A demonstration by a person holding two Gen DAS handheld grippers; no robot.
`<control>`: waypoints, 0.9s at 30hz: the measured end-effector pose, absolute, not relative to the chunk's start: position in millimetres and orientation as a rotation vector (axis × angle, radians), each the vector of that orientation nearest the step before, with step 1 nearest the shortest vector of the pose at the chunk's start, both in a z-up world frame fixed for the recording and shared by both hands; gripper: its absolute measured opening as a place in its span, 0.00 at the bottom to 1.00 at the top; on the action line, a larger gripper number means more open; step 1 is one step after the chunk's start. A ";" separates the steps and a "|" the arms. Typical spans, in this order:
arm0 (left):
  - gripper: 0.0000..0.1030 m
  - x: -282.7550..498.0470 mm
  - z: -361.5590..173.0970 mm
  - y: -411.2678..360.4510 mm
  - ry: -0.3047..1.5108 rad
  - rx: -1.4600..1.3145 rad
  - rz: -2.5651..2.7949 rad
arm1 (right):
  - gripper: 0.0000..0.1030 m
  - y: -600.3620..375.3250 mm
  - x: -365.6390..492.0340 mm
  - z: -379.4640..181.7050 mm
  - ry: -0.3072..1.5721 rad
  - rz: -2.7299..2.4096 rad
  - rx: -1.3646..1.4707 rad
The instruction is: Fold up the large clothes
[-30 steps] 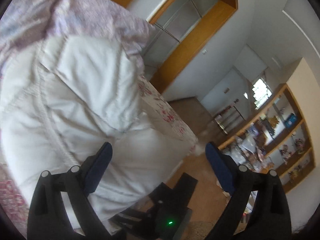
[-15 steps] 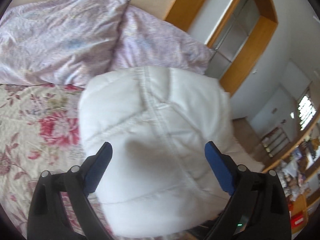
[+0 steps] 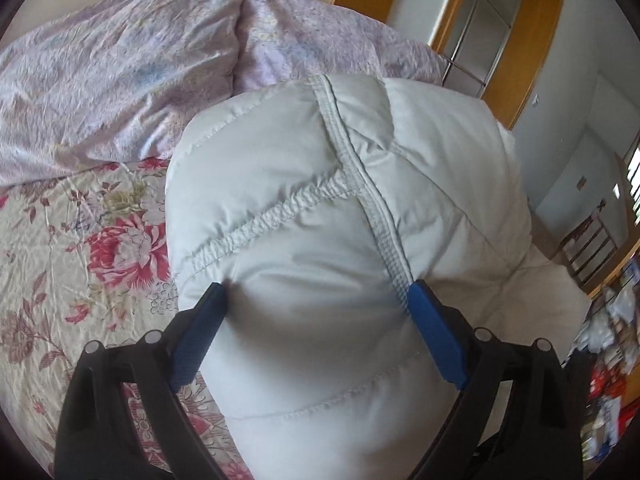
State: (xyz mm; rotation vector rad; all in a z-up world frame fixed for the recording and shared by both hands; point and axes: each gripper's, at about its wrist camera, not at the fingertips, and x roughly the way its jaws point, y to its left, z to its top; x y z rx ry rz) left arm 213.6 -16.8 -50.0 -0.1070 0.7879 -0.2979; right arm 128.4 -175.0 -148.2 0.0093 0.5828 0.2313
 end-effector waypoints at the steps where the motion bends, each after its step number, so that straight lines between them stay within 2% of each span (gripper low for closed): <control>1: 0.89 212.6 -50.4 -22.0 0.785 -0.080 -0.289 | 0.58 -174.3 127.3 -148.4 0.581 0.232 0.004; 8: 0.89 205.2 -56.9 -38.6 0.771 0.004 -0.257 | 0.58 -193.7 104.3 -139.9 0.532 0.200 -0.057; 14: 0.89 195.1 -62.1 -51.8 0.760 0.055 -0.247 | 0.58 -255.3 99.0 -117.5 0.510 0.027 -0.004; 23: 0.89 193.7 -64.7 -59.2 0.752 0.079 -0.239 | 0.58 -289.3 113.6 -52.3 0.393 0.002 -0.012; 25: 0.89 194.4 -65.2 -59.8 0.752 0.080 -0.239 | 0.57 -279.5 122.5 -38.1 0.383 0.080 -0.018; 27: 0.89 194.2 -65.0 -59.5 0.752 0.079 -0.239 | 0.50 -265.5 132.8 -27.7 0.389 0.159 -0.015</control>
